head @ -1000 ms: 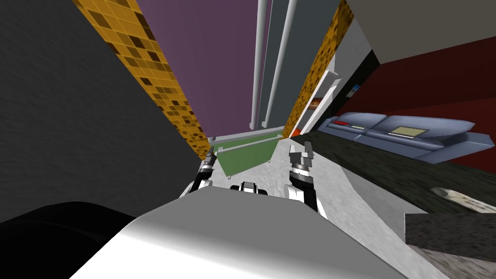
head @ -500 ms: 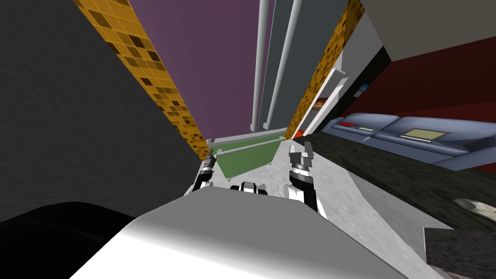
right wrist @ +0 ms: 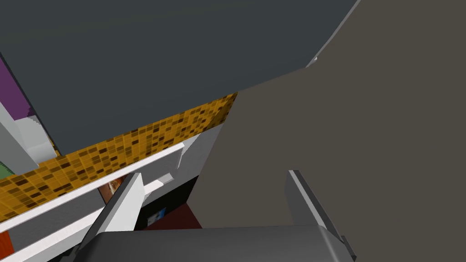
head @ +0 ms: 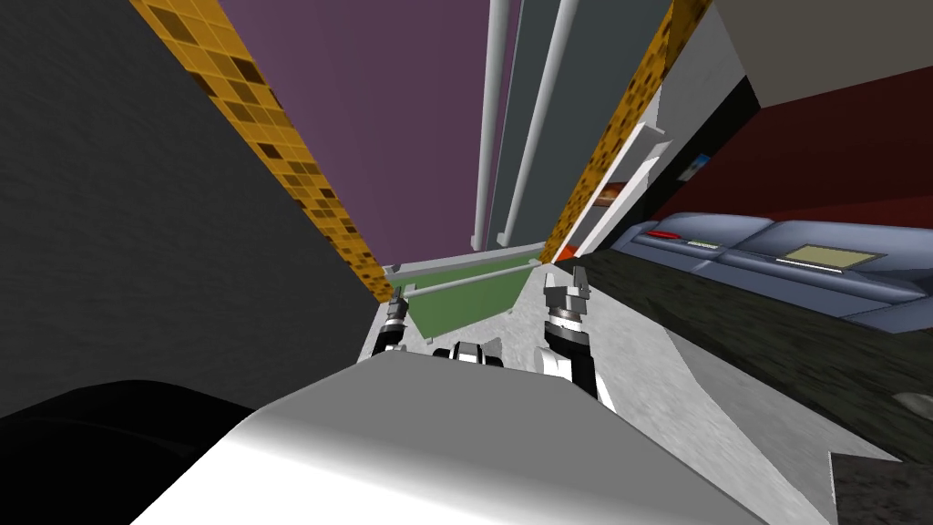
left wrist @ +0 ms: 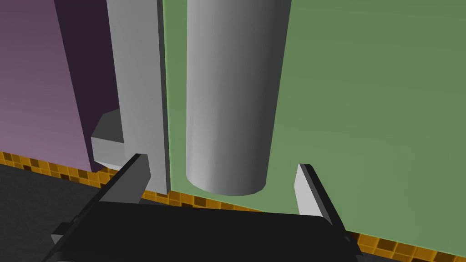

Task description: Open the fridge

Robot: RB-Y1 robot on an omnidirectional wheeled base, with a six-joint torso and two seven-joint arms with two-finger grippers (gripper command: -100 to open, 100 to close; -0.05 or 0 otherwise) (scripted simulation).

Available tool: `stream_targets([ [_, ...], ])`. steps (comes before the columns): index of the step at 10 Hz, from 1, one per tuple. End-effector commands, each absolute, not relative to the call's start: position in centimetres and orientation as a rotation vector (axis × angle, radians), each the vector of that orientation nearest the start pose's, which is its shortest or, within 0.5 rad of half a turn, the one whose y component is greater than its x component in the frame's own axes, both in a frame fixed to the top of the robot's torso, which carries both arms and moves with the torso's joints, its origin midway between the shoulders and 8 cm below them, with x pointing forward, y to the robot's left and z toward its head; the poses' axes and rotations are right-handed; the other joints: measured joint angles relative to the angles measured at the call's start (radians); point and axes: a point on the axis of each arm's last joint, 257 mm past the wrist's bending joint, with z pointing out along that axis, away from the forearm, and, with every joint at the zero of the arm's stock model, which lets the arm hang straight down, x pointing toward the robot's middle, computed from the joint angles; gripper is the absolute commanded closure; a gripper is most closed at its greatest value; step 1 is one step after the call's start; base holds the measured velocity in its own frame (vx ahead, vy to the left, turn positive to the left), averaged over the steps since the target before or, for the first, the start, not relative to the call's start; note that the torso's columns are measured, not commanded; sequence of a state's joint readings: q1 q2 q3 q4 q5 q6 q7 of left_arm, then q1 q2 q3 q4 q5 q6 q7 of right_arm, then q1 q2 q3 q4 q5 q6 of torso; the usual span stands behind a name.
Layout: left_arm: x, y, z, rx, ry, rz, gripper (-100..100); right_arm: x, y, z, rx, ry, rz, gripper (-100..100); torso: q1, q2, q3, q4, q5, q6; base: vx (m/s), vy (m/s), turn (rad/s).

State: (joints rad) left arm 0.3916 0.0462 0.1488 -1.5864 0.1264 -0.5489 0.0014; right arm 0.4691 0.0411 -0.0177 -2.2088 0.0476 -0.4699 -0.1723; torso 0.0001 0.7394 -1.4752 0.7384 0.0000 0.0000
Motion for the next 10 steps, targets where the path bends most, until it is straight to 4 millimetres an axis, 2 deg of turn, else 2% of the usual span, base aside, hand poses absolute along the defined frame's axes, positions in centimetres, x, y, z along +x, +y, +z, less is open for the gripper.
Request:
stream_targets([
  [1,38.5,37.0,-26.5,-1.236,0.803,-1.072,-100,36.4,-28.4,-0.3,0.786,0.602,1.407,0,0.0,0.0,0.0,0.0,0.0,0.0,0.035,-0.007,0.017],
  [3,38.5,36.9,-26.6,-1.241,0.8,-1.073,-100,36.4,-28.4,-0.3,0.786,0.602,1.407,0,0.0,0.0,0.0,0.0,0.0,0.0,0.014,-0.003,0.006],
  [4,38.9,39.9,-27.0,-1.252,0.79,-1.044,-100,36.4,-28.4,-0.3,0.786,0.602,1.407,0,0.0,0.0,0.0,0.0,0.0,0.0,-0.054,-0.044,-0.171],
  [10,39.6,49.8,-26.4,-1.279,0.716,-0.957,-100,36.4,-28.4,-0.3,0.786,0.601,1.407,0,0.001,-0.002,-0.001,-0.001,0.0,0.0,-0.073,-0.093,-0.195],
])
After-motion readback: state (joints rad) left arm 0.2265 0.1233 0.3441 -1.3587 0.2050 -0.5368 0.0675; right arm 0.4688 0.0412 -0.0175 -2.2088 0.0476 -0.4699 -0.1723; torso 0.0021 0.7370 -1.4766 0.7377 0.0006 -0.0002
